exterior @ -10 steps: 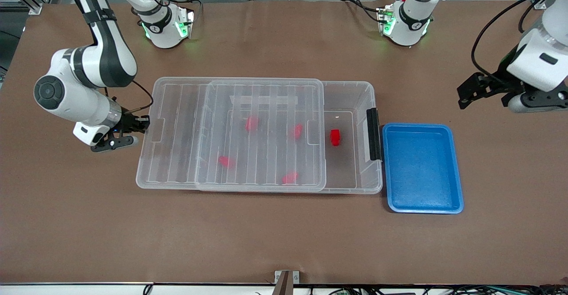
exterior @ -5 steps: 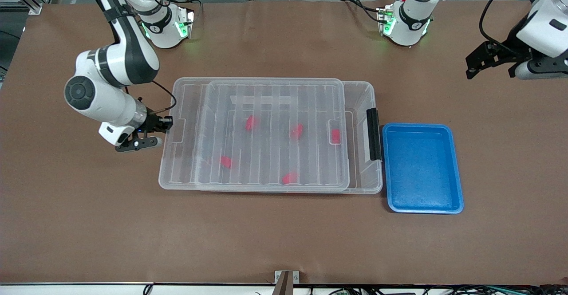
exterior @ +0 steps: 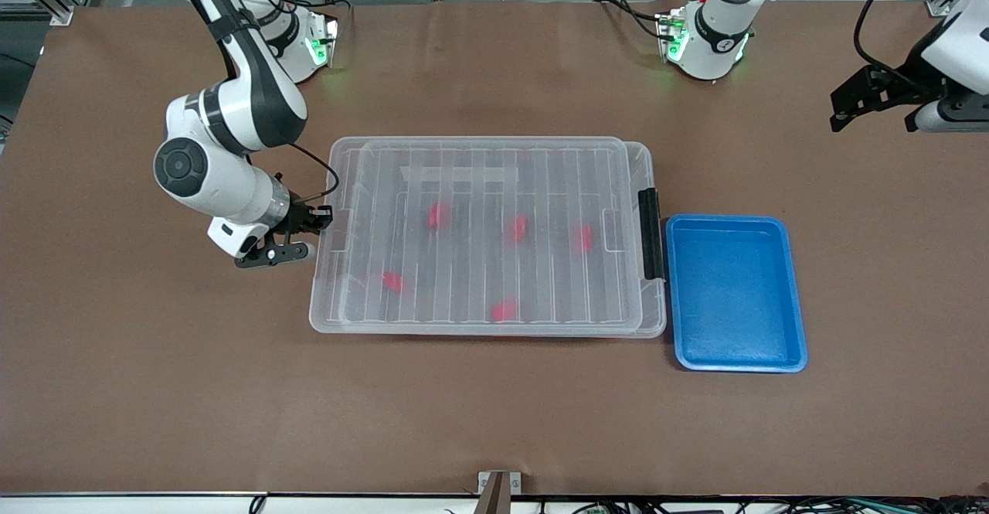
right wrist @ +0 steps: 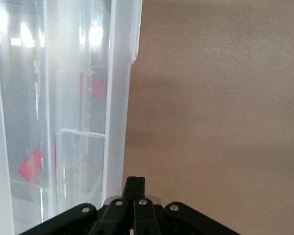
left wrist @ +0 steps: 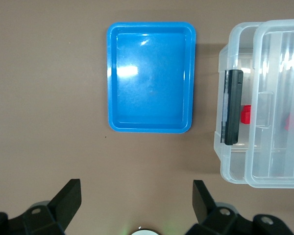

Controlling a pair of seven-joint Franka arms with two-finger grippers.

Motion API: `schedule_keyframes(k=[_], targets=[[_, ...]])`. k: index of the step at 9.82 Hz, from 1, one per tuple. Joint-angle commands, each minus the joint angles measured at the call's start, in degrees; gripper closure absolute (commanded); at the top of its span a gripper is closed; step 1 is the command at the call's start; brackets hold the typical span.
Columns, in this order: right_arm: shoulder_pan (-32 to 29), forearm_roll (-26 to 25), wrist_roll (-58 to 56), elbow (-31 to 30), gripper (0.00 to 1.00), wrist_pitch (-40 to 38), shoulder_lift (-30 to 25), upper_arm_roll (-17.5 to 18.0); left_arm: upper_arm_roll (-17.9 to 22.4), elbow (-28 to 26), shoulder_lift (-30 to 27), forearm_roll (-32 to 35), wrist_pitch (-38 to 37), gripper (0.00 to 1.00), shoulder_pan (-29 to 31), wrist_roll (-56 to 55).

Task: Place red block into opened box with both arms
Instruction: 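Slide the clear lid back over the box with the right gripper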

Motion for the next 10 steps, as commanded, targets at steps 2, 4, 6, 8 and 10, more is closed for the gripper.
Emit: schedule_keyframes(k=[2, 4, 6, 8, 10], targets=[[-0.7, 0.2, 0.2, 1.9, 0.91, -1.6, 1.3, 0.3, -0.2, -1.1, 0.5, -0.7, -0.1, 0.00, 0.5, 0.2], [-4.2, -5.2, 0.8, 6.1, 0.01, -12.5, -2.8, -0.3, 0.0, 0.4, 2.0, -0.6, 0.0, 0.00, 0.6, 0.4], [-5.2, -6.6, 5.0, 8.4, 0.00, -17.6, -10.6, -5.2, 0.0, 1.9, 2.7, -0.7, -0.1, 0.00, 0.5, 0.3], [-5.4, -6.6, 6.0, 12.9, 0.00, -24.0, -15.8, -9.2, 0.0, 1.9, 2.7, -0.7, -0.2, 0.00, 0.5, 0.0], [-5.7, -6.7, 6.1, 22.0, 0.00, -34.9, -16.1, -11.4, 0.0, 1.8, 2.8, -0.9, -0.1, 0.00, 0.5, -0.1]])
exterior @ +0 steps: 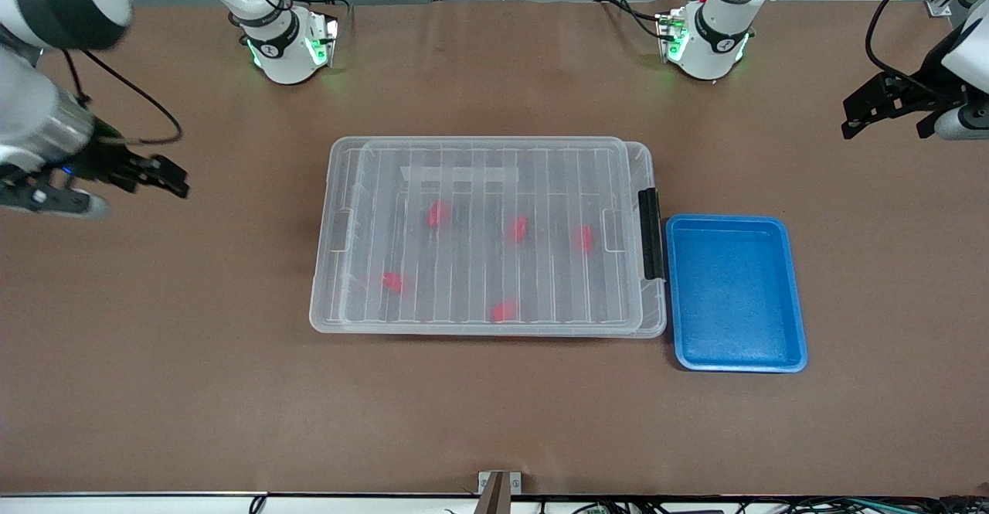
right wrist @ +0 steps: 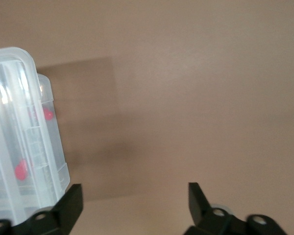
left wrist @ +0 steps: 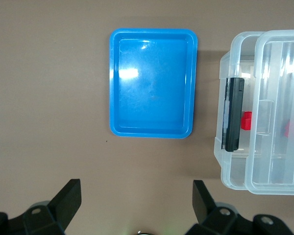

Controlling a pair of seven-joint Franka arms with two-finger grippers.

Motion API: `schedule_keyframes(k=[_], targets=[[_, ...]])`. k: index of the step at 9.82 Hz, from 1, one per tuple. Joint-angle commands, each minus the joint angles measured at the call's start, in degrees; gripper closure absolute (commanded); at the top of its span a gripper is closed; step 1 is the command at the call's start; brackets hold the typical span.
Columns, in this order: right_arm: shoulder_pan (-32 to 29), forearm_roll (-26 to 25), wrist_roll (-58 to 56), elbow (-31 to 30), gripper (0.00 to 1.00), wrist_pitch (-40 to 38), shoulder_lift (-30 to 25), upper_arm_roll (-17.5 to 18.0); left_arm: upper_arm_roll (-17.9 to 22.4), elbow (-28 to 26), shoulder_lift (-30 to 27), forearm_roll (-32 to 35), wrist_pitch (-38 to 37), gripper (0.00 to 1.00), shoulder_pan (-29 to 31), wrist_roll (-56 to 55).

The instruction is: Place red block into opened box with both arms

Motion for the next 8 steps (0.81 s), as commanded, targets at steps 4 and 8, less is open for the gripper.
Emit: schedule_keyframes(k=[4, 8], targets=[[-2.2, -0.5, -2.5, 14.4, 0.00, -12.2, 1.5, -4.2, -0.1, -0.2, 1.1, -0.8, -0.4, 0.00, 0.3, 1.0], [-2.0, -0.4, -6.3, 14.2, 0.00, -12.1, 2.2, -4.2, -0.1, 1.0, 1.2, -0.2, -0.4, 0.00, 0.3, 0.7]])
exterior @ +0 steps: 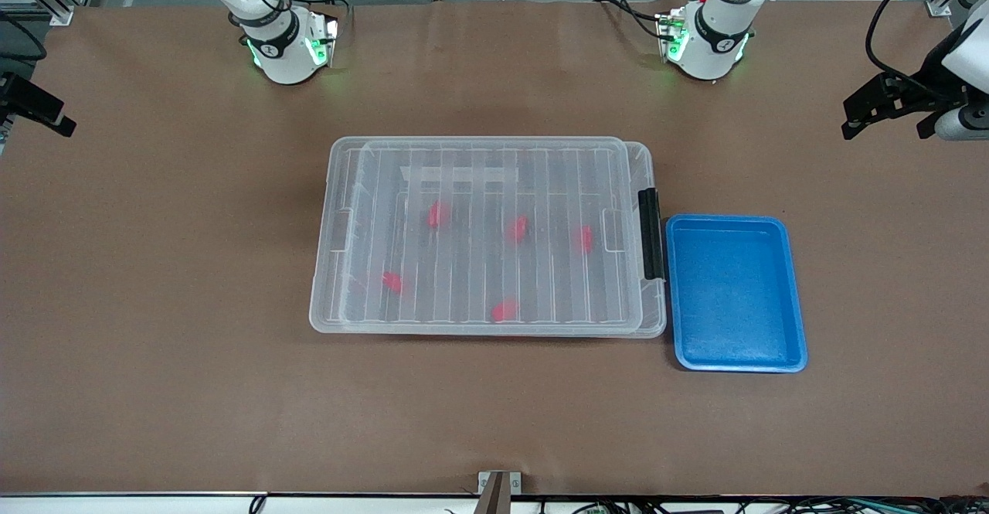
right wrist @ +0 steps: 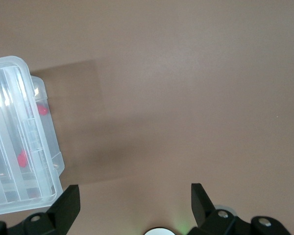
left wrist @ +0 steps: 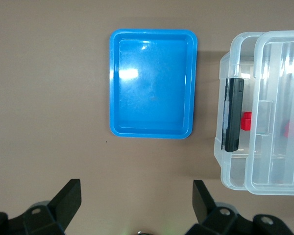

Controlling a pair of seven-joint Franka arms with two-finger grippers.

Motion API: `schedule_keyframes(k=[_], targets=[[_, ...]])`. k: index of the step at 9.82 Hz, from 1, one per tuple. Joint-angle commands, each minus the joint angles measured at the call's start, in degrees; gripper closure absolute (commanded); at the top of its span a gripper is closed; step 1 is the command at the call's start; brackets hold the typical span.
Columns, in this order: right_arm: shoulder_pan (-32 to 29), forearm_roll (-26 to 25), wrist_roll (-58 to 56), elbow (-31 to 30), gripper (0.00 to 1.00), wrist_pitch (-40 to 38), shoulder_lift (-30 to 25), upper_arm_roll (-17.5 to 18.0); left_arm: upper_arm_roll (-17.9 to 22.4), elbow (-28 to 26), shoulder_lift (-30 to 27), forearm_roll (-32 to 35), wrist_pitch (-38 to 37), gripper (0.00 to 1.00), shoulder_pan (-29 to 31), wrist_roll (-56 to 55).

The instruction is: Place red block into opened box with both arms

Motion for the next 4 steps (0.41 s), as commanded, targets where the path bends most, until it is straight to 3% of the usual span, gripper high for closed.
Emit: schedule_keyframes(k=[1, 4], targets=[[-0.2, -0.4, -0.4, 1.3, 0.00, -0.8, 0.4, 0.5, -0.1, 0.8, 1.5, -0.1, -0.4, 0.00, 0.3, 0.9], [-0.3, -0.3, -0.3, 1.0, 0.00, -0.9, 0.4, 0.5, -0.1, 0.8, 1.6, -0.4, -0.4, 0.00, 0.3, 1.0]])
